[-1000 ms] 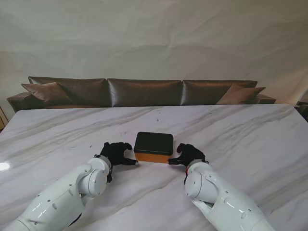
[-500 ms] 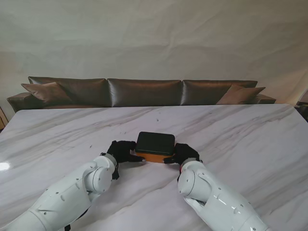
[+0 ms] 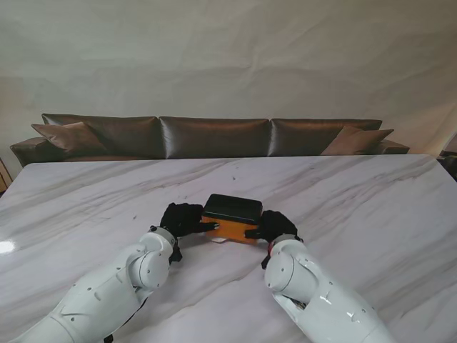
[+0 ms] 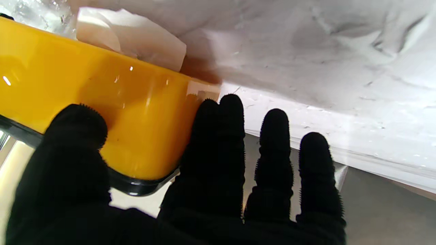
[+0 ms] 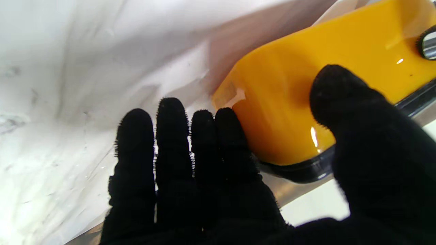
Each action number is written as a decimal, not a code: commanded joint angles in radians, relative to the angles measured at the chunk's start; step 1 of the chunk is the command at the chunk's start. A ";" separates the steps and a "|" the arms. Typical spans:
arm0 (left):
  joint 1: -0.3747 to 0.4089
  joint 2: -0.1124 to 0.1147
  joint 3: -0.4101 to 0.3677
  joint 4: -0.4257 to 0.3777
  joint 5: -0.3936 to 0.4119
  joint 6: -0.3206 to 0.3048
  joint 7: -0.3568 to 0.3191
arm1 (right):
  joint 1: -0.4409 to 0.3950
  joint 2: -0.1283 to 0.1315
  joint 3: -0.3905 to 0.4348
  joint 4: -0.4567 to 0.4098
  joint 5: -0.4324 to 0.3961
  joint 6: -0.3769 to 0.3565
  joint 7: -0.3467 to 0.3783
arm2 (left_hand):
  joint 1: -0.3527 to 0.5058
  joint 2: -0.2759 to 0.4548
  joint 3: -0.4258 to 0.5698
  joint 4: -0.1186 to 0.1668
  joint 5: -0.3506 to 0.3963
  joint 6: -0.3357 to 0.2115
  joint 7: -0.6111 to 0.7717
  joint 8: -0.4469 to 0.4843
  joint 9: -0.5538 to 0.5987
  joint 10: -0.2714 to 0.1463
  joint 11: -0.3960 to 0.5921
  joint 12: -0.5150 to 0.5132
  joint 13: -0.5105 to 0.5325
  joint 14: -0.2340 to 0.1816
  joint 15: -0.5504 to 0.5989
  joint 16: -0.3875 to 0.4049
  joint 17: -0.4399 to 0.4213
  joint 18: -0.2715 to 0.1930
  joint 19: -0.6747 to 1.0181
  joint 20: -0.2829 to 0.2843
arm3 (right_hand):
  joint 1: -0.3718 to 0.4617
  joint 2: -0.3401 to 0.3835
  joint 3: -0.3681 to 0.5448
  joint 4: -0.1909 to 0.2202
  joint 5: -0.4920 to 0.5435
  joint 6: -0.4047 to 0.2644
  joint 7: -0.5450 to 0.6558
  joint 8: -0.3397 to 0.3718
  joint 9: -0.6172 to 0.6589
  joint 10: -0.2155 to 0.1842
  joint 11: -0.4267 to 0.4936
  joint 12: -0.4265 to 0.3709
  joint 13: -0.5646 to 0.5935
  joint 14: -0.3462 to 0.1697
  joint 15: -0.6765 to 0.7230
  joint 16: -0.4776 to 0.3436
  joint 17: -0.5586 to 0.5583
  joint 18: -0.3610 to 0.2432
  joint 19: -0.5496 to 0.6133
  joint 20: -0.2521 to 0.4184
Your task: Refill a tissue box and feed the first sheet
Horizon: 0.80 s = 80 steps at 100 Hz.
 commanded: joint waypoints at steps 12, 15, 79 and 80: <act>0.016 -0.012 -0.017 -0.083 0.001 -0.016 -0.028 | -0.011 -0.020 0.007 -0.065 -0.008 -0.017 -0.008 | 0.077 0.081 0.022 0.045 0.104 -0.254 0.153 0.084 0.122 -0.075 0.069 0.038 0.077 -0.007 0.055 0.032 0.023 0.002 0.121 0.007 | -0.088 -0.081 0.197 -0.101 0.137 -0.335 0.081 0.039 0.124 -0.131 0.004 0.025 0.079 -0.021 0.015 0.001 0.031 -0.018 0.051 -0.001; 0.019 -0.010 -0.020 -0.091 0.004 -0.016 -0.030 | -0.013 -0.020 0.010 -0.073 -0.010 -0.016 -0.010 | 0.078 0.085 0.021 0.044 0.116 -0.256 0.165 0.092 0.134 -0.072 0.076 0.044 0.081 0.009 0.061 0.035 0.027 0.003 0.125 0.007 | -0.090 -0.087 0.191 -0.109 0.171 -0.352 0.091 0.041 0.152 -0.134 0.004 0.026 0.099 -0.018 0.019 0.002 0.039 -0.017 0.056 -0.001; 0.086 0.010 -0.118 -0.200 -0.012 0.025 -0.077 | -0.031 -0.020 0.048 -0.145 0.041 0.029 0.014 | 0.127 0.117 0.005 0.070 0.287 -0.251 0.386 0.347 0.324 -0.036 0.268 0.188 0.219 0.016 0.219 0.110 0.102 0.026 0.210 0.029 | -0.052 -0.043 0.182 -0.136 0.373 -0.473 0.380 -0.089 0.459 -0.132 0.027 0.085 0.338 0.016 0.123 0.031 0.188 0.007 0.186 -0.015; 0.086 0.009 -0.119 -0.198 -0.014 0.025 -0.077 | -0.030 -0.020 0.048 -0.144 0.042 0.030 0.015 | 0.126 0.116 0.005 0.070 0.288 -0.252 0.387 0.348 0.324 -0.036 0.268 0.189 0.220 0.016 0.219 0.110 0.103 0.026 0.210 0.029 | -0.051 -0.043 0.184 -0.135 0.374 -0.474 0.382 -0.089 0.460 -0.133 0.028 0.085 0.338 0.016 0.124 0.031 0.189 0.007 0.187 -0.015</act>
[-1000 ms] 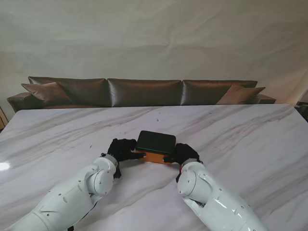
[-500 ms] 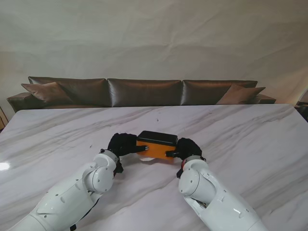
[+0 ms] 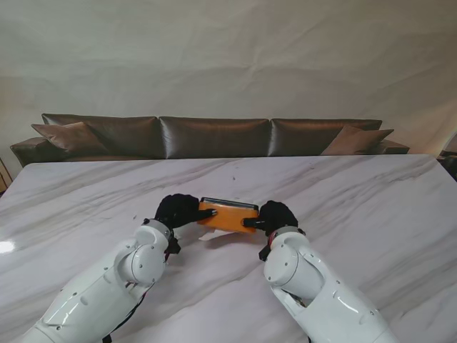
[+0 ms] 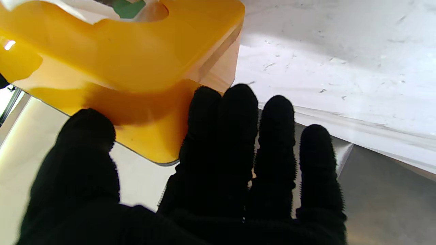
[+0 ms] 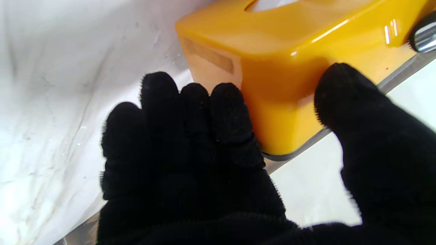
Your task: Refill a tissue box and feed the first sheet
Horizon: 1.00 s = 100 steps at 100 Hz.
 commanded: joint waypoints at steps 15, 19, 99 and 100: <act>0.001 -0.030 -0.001 0.026 -0.060 0.006 -0.013 | 0.013 -0.024 -0.003 0.009 0.039 0.013 0.035 | 0.081 0.051 0.058 0.076 0.047 -0.256 0.082 0.074 0.062 -0.102 0.021 0.017 0.026 0.017 0.036 0.028 0.011 0.025 0.212 0.019 | 0.036 0.025 0.047 0.029 0.027 -0.439 0.056 0.021 0.084 -0.161 0.040 0.032 0.023 -0.025 0.031 0.011 0.007 -0.045 0.040 -0.005; 0.003 -0.032 -0.004 0.031 -0.065 0.014 -0.007 | 0.017 -0.025 -0.002 0.018 0.045 0.016 0.037 | 0.075 0.060 0.056 0.074 0.046 -0.256 0.080 0.075 0.059 -0.101 0.018 0.017 0.023 0.018 0.035 0.028 0.010 0.026 0.212 0.019 | 0.038 0.030 0.051 0.028 0.027 -0.441 0.056 0.021 0.084 -0.161 0.040 0.033 0.023 -0.026 0.032 0.011 0.008 -0.045 0.041 -0.006; 0.138 0.000 -0.175 -0.053 -0.120 0.041 -0.090 | -0.042 -0.001 0.078 -0.008 0.040 0.032 0.070 | -0.302 0.126 0.036 -0.031 -0.447 -0.153 -0.551 -0.269 -0.444 -0.069 -0.301 -0.115 -0.301 0.059 -0.279 -0.098 -0.102 0.002 0.117 -0.008 | -0.279 0.231 -0.212 0.213 -0.402 -0.196 -0.427 0.131 -0.287 -0.092 0.014 0.024 -0.194 0.009 0.000 0.020 -0.115 -0.054 -0.023 -0.027; 0.140 0.001 -0.176 -0.054 -0.118 0.041 -0.091 | -0.043 -0.001 0.079 -0.009 0.037 0.032 0.071 | -0.297 0.122 0.038 -0.031 -0.454 -0.151 -0.555 -0.271 -0.451 -0.071 -0.304 -0.116 -0.304 0.059 -0.281 -0.098 -0.104 0.002 0.115 -0.008 | -0.277 0.226 -0.211 0.213 -0.407 -0.195 -0.427 0.131 -0.293 -0.093 0.014 0.023 -0.197 0.009 0.000 0.021 -0.117 -0.054 -0.024 -0.027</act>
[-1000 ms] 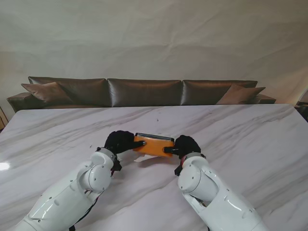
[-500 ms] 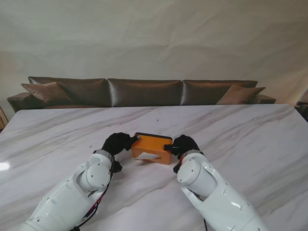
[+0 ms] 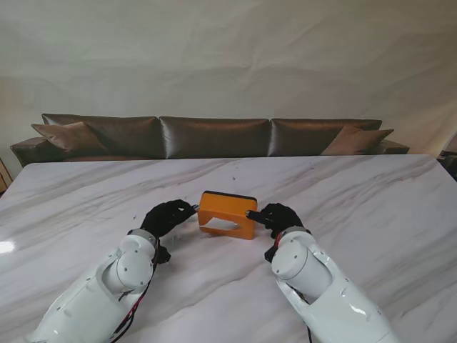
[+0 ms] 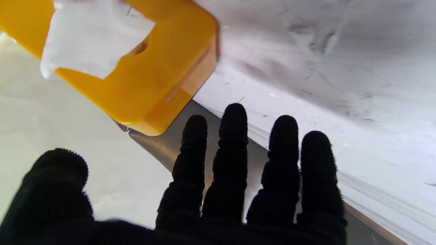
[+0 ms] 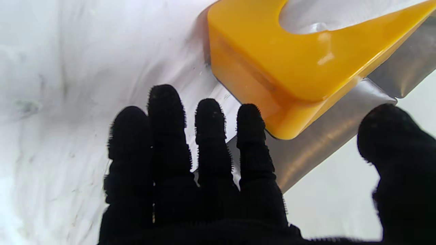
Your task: Refill a tissue box and feed the first sheet
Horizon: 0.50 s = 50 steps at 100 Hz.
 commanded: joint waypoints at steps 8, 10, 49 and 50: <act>0.026 0.026 -0.017 -0.015 0.027 -0.013 -0.037 | -0.027 0.015 0.007 -0.018 -0.037 0.001 0.015 | 0.046 -0.069 0.037 -0.022 -0.114 -0.031 -0.060 -0.042 -0.116 -0.068 -0.044 -0.020 -0.072 -0.055 -0.036 -0.018 -0.051 -0.015 0.083 -0.013 | -0.001 -0.101 0.030 0.028 -0.097 0.007 0.009 -0.011 -0.086 -0.009 0.033 0.008 -0.045 0.008 -0.004 0.020 -0.027 -0.043 -0.016 0.001; 0.027 0.029 -0.018 -0.016 0.037 -0.017 -0.041 | -0.030 0.017 0.007 -0.020 -0.045 0.000 0.016 | 0.058 -0.079 0.040 -0.021 -0.126 -0.031 -0.065 -0.045 -0.128 -0.074 -0.048 -0.022 -0.078 -0.061 -0.041 -0.020 -0.057 -0.016 0.077 -0.014 | 0.012 -0.121 0.039 0.026 -0.106 0.008 0.013 -0.012 -0.096 -0.013 0.037 0.007 -0.050 0.006 -0.005 0.020 -0.031 -0.043 -0.019 0.003; -0.016 0.036 0.062 0.037 0.156 -0.047 0.007 | 0.000 0.019 -0.057 0.040 -0.106 -0.002 0.012 | 0.218 -0.274 0.112 0.048 -0.196 -0.017 -0.018 -0.074 -0.200 -0.148 -0.048 -0.067 -0.093 -0.095 -0.071 -0.037 -0.103 -0.010 0.002 -0.017 | 0.259 -0.189 -0.068 0.008 -0.157 -0.003 0.081 -0.032 -0.208 -0.048 0.075 0.000 -0.096 -0.052 0.007 0.040 -0.067 -0.068 -0.060 0.038; -0.019 0.035 0.066 0.041 0.154 -0.047 0.008 | 0.002 0.018 -0.059 0.044 -0.104 -0.003 0.010 | 0.220 -0.274 0.113 0.049 -0.195 -0.015 -0.016 -0.074 -0.200 -0.147 -0.047 -0.068 -0.093 -0.094 -0.070 -0.036 -0.104 -0.010 0.002 -0.017 | 0.259 -0.189 -0.069 0.008 -0.157 -0.003 0.081 -0.032 -0.208 -0.048 0.076 0.000 -0.095 -0.052 0.008 0.040 -0.066 -0.069 -0.060 0.038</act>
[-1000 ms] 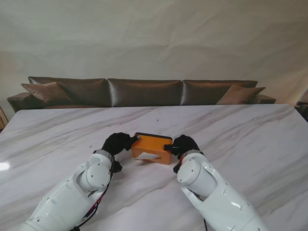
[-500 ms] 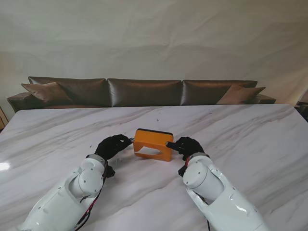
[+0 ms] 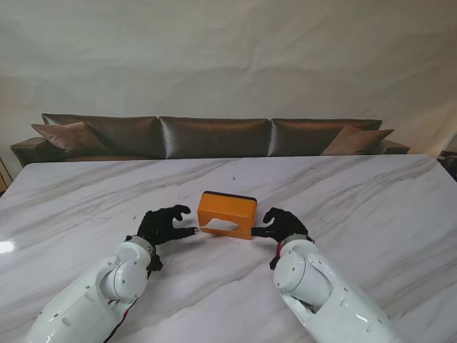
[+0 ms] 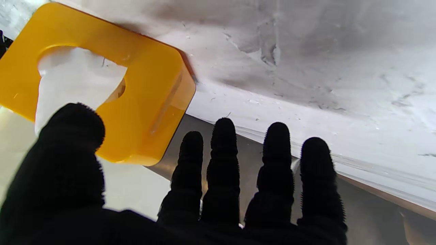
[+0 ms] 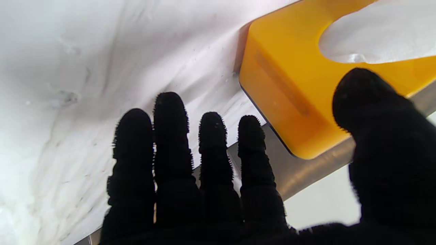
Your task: Refill a tissue box and feed the first sheet
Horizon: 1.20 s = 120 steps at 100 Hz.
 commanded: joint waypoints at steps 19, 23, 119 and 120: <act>-0.078 -0.039 0.073 0.081 -0.076 -0.003 0.001 | 0.054 -0.043 -0.037 0.100 0.062 -0.035 -0.027 | 0.032 -0.005 0.023 0.034 -0.029 0.027 0.052 -0.021 -0.038 -0.023 0.022 -0.017 -0.026 -0.017 0.011 -0.012 -0.028 -0.005 0.003 -0.001 | 0.049 -0.032 -0.035 -0.015 -0.001 -0.004 0.029 -0.007 -0.019 -0.028 0.038 0.001 0.003 -0.023 0.026 0.021 -0.002 -0.041 0.001 0.023; -0.089 -0.043 0.084 0.092 -0.082 -0.006 0.004 | 0.061 -0.047 -0.042 0.111 0.071 -0.039 -0.031 | 0.035 0.003 0.022 0.034 -0.025 0.026 0.057 -0.022 -0.033 -0.021 0.025 -0.017 -0.022 -0.017 0.014 -0.011 -0.024 -0.004 0.005 0.001 | 0.052 -0.032 -0.037 -0.016 0.006 -0.006 0.033 -0.008 -0.016 -0.027 0.039 0.000 0.007 -0.023 0.030 0.022 0.000 -0.041 0.002 0.024; -0.105 -0.080 0.128 0.072 -0.119 -0.053 0.098 | 0.041 -0.099 -0.051 0.091 0.142 -0.147 -0.187 | 0.170 0.136 -0.028 0.039 0.439 -0.179 0.551 0.304 0.480 -0.029 0.201 0.064 0.230 -0.051 0.169 0.026 0.067 0.008 0.086 -0.022 | 0.018 -0.074 0.246 -0.225 0.481 -0.171 0.302 -0.190 0.536 -0.051 0.059 0.044 0.363 0.009 0.158 0.022 0.256 0.016 0.196 -0.001; -0.105 -0.080 0.127 0.071 -0.118 -0.051 0.098 | 0.041 -0.099 -0.051 0.090 0.142 -0.145 -0.187 | 0.170 0.137 -0.029 0.039 0.441 -0.178 0.554 0.306 0.482 -0.028 0.203 0.065 0.232 -0.051 0.171 0.027 0.066 0.007 0.086 -0.022 | 0.016 -0.070 0.245 -0.223 0.488 -0.171 0.304 -0.192 0.542 -0.049 0.059 0.044 0.368 0.010 0.159 0.022 0.260 0.018 0.199 -0.001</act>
